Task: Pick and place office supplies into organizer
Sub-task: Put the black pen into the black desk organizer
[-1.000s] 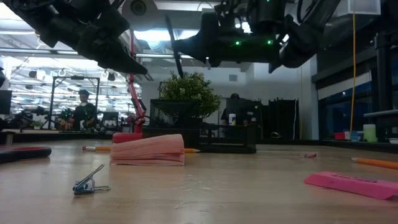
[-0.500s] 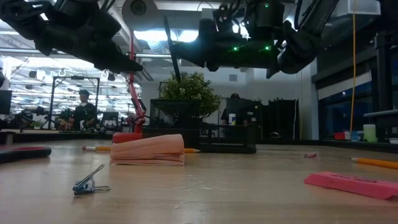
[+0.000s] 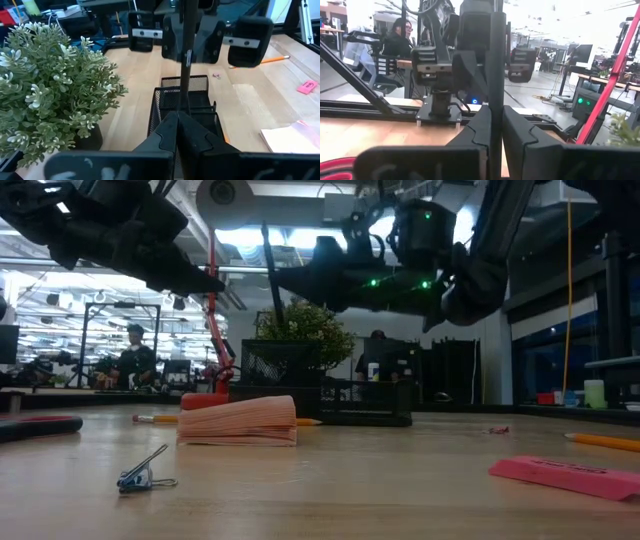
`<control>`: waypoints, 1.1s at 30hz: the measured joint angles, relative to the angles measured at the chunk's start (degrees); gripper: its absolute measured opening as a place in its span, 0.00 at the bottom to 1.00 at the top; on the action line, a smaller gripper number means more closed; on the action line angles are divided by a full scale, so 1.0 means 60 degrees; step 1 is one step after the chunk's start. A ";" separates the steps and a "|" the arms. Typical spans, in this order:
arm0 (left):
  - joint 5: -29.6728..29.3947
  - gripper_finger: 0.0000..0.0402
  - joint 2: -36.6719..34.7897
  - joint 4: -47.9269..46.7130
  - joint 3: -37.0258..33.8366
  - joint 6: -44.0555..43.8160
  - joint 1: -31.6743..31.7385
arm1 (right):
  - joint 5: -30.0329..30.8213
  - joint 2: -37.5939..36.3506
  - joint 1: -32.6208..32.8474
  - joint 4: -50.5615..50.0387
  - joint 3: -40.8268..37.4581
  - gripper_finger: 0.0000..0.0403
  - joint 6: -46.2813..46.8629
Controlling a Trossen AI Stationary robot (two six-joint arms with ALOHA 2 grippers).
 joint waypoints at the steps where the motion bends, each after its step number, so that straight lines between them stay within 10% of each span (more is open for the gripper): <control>1: 0.0000 0.00 0.0000 0.0000 0.0000 0.0000 0.0000 | -0.0001 0.0115 0.0000 0.0150 0.0000 0.07 0.0026; 33: -0.0015 0.01 0.0004 0.0000 0.0000 0.0028 -0.0004 | 0.0345 0.0998 -0.0316 0.0571 0.0015 0.14 0.0085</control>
